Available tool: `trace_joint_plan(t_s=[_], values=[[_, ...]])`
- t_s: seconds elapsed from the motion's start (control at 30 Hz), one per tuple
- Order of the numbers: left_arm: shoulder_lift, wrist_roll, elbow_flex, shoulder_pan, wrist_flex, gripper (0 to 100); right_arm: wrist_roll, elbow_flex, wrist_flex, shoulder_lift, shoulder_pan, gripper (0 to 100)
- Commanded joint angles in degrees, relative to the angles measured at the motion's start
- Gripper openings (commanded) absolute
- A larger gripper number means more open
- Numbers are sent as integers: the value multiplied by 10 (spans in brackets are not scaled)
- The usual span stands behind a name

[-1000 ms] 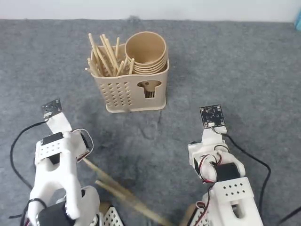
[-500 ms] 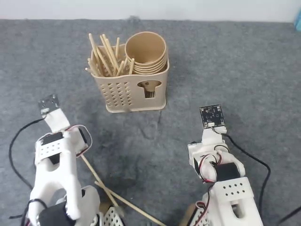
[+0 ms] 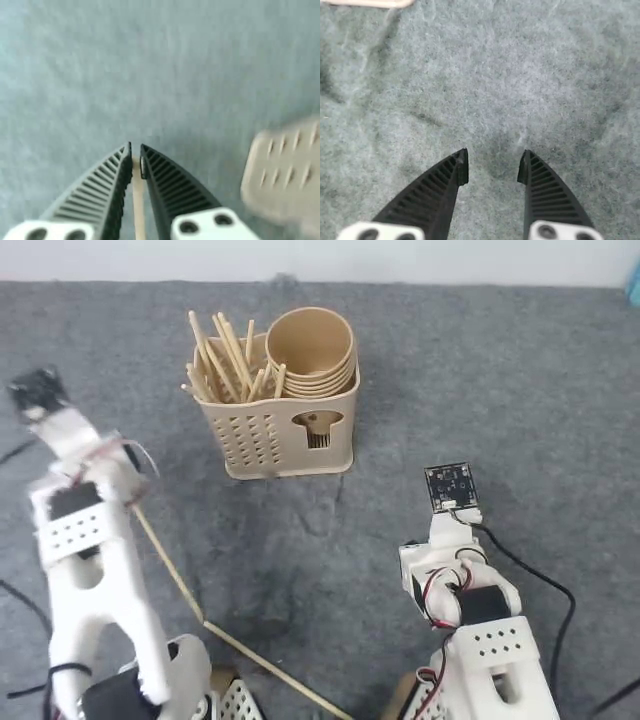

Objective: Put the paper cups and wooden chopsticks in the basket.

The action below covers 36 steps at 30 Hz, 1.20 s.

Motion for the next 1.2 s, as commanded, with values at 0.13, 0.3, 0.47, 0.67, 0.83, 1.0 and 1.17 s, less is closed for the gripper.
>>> trace_joint_plan(t_s=[0.13,0.3,0.47,0.67,0.83,1.0,1.17], values=[[-23,8,-208,-47,-11,12,7,-15,-25,-7,5,177],[-92,8,-285,-47,-14,12,7,-7,-41,-7,4,177],[-212,8,-308,-7,-76,12,7,-6,-41,-7,4,177],[-285,8,-309,92,-206,12,7,-6,-41,-7,7,177],[-281,8,-307,182,-238,12,7,-6,-41,-7,7,177],[-241,5,-304,244,-236,12,7,-6,-40,-7,7,177],[-199,8,-304,250,-210,12,7,-6,-38,-7,7,177]])
